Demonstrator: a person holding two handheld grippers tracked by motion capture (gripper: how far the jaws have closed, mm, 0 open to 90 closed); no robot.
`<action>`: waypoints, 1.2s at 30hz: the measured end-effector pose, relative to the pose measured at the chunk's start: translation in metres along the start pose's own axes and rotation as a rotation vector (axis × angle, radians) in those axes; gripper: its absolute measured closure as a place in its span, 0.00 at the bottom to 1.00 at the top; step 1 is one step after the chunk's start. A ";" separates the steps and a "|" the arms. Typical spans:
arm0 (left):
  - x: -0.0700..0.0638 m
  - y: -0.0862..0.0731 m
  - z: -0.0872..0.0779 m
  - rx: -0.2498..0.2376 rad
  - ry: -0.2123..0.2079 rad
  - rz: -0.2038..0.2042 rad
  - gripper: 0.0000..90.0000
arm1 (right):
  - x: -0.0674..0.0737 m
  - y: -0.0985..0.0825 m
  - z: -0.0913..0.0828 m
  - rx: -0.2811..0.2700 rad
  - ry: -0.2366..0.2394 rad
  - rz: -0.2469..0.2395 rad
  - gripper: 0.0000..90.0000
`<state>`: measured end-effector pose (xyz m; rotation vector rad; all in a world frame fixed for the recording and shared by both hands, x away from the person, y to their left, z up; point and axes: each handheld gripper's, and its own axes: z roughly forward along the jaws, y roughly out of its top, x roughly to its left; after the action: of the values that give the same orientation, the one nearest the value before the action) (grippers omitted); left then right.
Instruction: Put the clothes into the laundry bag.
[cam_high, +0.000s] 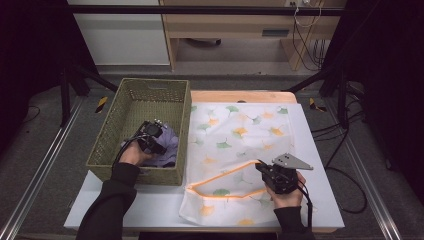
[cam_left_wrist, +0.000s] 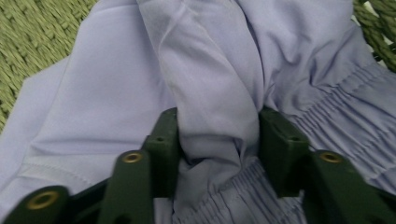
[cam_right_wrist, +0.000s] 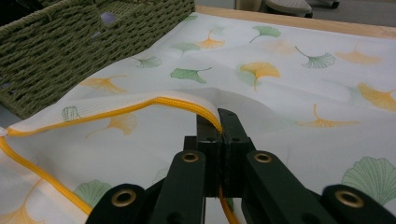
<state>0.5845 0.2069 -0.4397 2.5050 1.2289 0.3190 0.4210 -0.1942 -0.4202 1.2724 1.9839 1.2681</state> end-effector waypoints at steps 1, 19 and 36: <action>0.000 0.000 -0.001 0.003 0.000 -0.011 0.65 | 0.000 0.000 0.000 -0.001 0.000 -0.001 0.98; -0.004 -0.003 -0.025 -0.175 0.092 -0.038 0.90 | -0.001 -0.001 0.001 0.005 0.003 -0.003 0.98; 0.002 -0.021 -0.064 -0.566 0.189 -0.148 0.91 | -0.001 -0.001 0.000 0.004 0.003 0.001 0.98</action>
<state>0.5489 0.2327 -0.3891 1.9241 1.1782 0.7605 0.4212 -0.1948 -0.4213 1.2737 1.9891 1.2684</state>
